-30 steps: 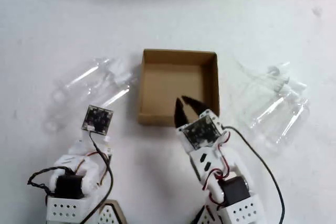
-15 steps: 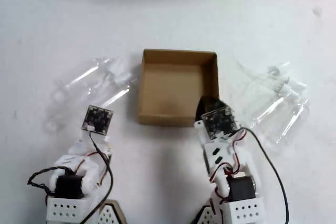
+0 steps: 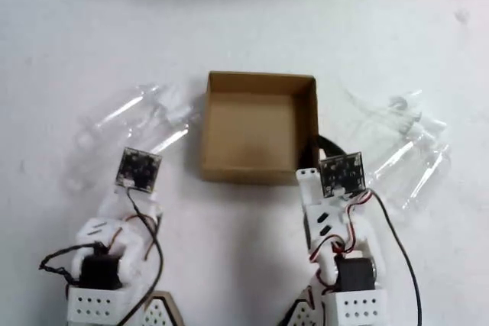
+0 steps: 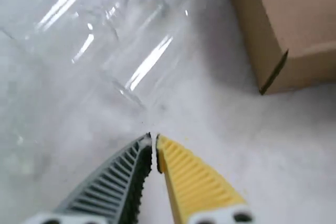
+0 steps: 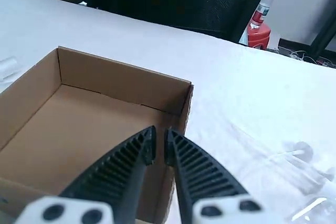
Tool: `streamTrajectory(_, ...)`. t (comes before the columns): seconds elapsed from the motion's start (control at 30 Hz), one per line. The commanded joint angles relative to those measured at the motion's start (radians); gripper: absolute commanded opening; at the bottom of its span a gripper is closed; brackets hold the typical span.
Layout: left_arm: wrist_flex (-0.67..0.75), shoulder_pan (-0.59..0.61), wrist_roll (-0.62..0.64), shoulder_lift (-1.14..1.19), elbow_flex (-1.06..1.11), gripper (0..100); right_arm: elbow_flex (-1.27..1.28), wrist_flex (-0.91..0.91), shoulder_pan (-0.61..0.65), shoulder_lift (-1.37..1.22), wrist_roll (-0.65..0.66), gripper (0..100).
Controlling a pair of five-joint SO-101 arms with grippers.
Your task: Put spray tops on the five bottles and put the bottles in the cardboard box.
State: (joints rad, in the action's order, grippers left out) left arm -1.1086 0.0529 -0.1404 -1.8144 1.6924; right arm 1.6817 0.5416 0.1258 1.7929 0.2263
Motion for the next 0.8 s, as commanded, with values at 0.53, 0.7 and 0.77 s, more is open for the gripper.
streamTrajectory(0.53, 0.264, 0.018, -0.319, -0.010, -0.190, 2, 0.009, -0.016, -0.012, -0.007, -0.009, 1.7)
streamTrajectory(0.7, 0.249, 0.018, -0.522, -0.010, -0.215, 2, 0.009, -0.016, -0.012, -0.007, -0.009, 1.7)
streamTrajectory(0.77, 0.250, 0.016, -0.460, -0.010, -0.258, 2, 0.009, -0.016, -0.012, -0.007, -0.009, 1.7)
